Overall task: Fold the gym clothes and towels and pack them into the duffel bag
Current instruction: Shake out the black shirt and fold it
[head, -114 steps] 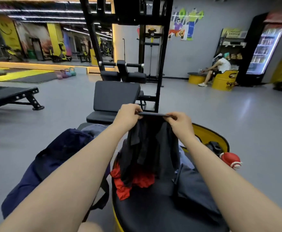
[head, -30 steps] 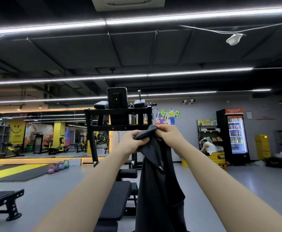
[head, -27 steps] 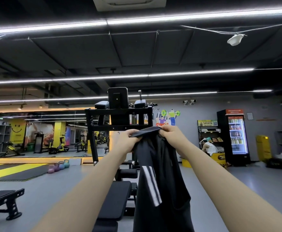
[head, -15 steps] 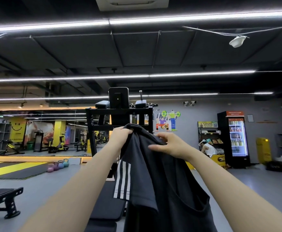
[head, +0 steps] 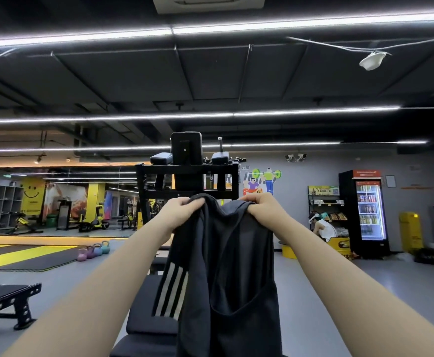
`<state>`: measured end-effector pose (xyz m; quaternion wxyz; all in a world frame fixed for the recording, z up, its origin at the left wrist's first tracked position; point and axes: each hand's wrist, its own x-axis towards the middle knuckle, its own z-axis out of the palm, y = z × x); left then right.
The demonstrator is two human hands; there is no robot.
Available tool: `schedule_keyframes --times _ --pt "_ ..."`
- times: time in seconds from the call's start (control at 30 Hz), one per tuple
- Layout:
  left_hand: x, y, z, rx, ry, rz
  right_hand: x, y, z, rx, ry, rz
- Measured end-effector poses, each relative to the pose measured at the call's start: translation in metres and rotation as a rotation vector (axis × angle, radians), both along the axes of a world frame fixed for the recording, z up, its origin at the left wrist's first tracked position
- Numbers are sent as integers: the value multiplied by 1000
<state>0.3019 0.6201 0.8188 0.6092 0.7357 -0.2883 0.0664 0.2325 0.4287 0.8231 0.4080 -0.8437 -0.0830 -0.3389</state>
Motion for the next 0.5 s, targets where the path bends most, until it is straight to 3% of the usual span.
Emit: schedule_keyframes --times 0.3,0.5 --pt "-21 -21 -30 250 -484 -72 15 10 1 -64 28 -61" --pt "-21 -36 -34 395 -811 89 14 2 -5 -77 86 -40"
